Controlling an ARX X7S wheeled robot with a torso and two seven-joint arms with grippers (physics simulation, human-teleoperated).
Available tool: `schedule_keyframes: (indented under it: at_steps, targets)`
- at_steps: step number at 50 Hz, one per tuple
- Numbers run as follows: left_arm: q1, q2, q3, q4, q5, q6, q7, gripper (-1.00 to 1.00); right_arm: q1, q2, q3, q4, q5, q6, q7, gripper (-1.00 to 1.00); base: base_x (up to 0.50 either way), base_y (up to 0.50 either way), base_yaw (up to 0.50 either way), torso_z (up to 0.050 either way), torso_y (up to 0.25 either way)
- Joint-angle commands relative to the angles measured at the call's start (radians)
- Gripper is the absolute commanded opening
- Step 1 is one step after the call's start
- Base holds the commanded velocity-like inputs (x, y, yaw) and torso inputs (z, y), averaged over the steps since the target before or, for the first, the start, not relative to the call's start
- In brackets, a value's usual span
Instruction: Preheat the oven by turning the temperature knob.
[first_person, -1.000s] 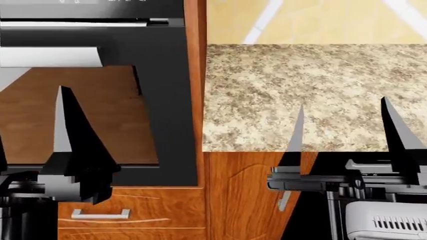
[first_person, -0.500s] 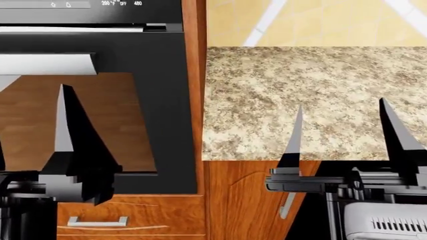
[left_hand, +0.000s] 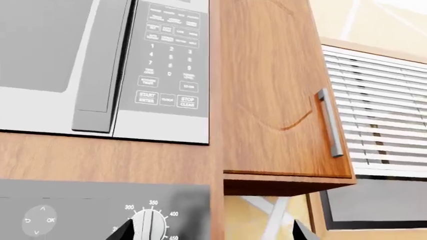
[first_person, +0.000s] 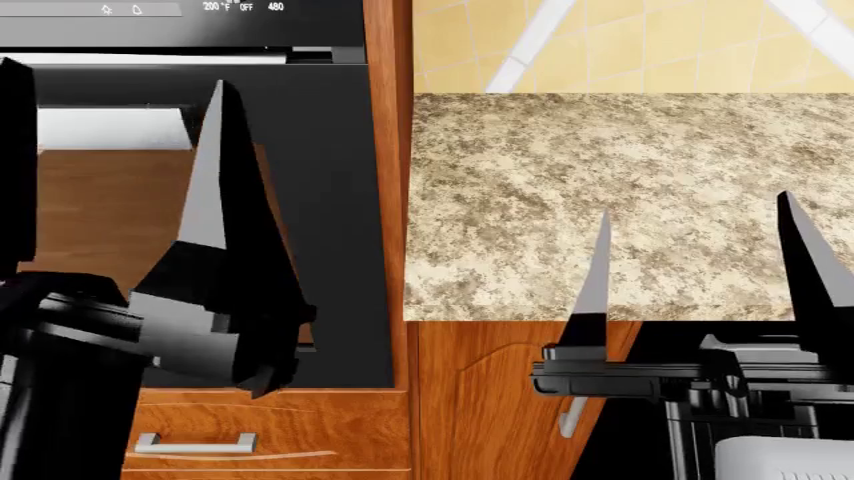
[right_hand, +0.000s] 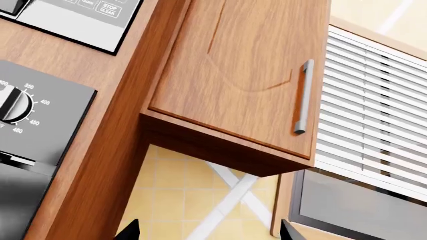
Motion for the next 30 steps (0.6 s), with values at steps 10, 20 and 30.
schedule_keyframes:
  at_steps: [10, 20, 30]
  targets:
    - [-0.884, -0.119, 0.778, -0.003, -0.343, 0.151, -0.272, 1.00, -0.013, -0.060, 0.029, -0.007, -0.028, -0.033, -0.070, 1.00, 0.00, 0.00, 0.00, 0.000, 0.000]
    - [-1.021, -0.168, 0.727, -0.044, -0.528, 0.116, -0.198, 1.00, -0.019, -0.061, 0.025, -0.007, -0.031, -0.039, -0.072, 1.00, 0.00, 0.00, 0.00, 0.000, 0.000]
    - [-1.138, -0.184, 0.673, -0.092, -0.730, 0.037, -0.116, 1.00, -0.023, -0.061, 0.025, -0.007, -0.032, -0.043, -0.074, 1.00, 0.00, 0.00, 0.00, 0.000, 0.000]
